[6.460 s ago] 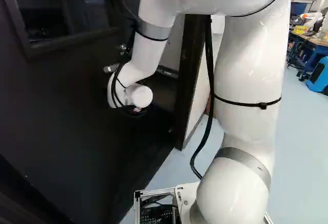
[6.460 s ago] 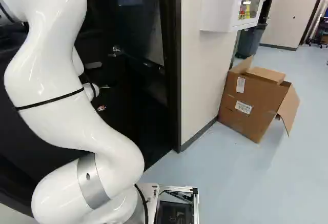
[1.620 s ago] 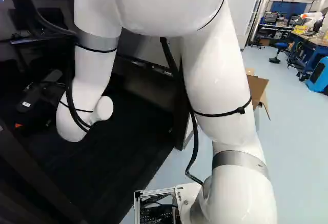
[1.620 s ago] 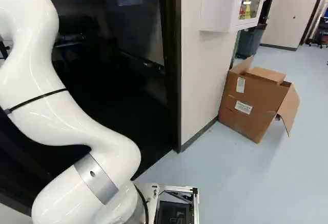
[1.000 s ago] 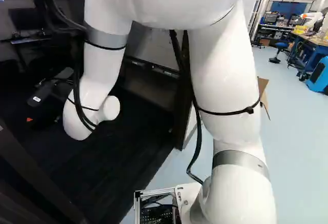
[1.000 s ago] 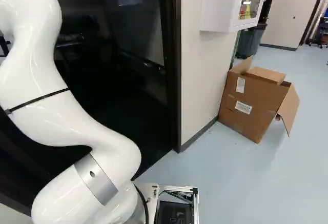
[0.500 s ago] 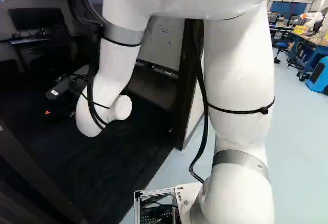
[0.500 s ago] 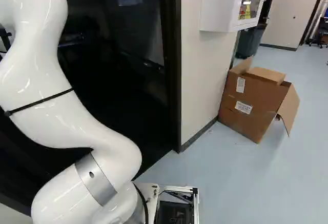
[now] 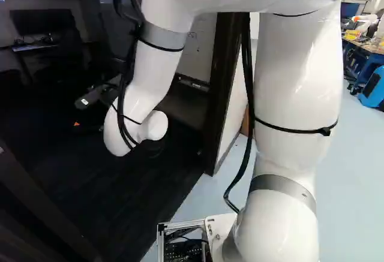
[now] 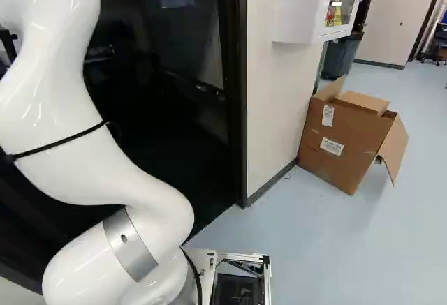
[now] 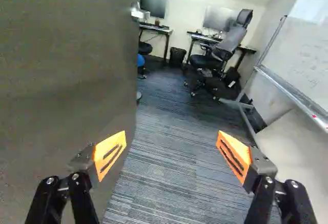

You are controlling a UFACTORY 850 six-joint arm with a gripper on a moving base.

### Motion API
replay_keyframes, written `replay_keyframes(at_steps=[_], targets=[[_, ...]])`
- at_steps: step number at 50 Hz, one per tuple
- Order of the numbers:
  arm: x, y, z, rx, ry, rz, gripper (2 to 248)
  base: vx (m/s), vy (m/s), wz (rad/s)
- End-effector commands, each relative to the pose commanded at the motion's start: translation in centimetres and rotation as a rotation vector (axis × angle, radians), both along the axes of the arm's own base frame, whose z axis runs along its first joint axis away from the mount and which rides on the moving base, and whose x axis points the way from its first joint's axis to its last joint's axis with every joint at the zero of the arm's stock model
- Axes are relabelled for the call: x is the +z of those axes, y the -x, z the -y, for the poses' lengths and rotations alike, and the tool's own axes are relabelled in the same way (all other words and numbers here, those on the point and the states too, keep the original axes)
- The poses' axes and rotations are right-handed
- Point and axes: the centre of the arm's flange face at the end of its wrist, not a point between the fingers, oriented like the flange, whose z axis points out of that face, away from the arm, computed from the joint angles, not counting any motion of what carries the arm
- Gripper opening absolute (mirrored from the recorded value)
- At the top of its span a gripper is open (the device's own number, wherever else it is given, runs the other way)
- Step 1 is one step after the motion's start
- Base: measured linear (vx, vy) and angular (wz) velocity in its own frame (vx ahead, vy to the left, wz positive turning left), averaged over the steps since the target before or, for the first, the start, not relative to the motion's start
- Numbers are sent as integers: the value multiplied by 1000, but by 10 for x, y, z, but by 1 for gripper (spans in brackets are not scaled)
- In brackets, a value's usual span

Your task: Open the door and move inside

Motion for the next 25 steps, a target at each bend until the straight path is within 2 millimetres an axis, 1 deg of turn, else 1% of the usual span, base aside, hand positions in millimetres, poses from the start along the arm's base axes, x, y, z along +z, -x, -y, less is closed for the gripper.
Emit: replay_keyframes(at_steps=[25], targets=[[1, -8, 47, -145, -12, -28, 247, 0, 0, 0]])
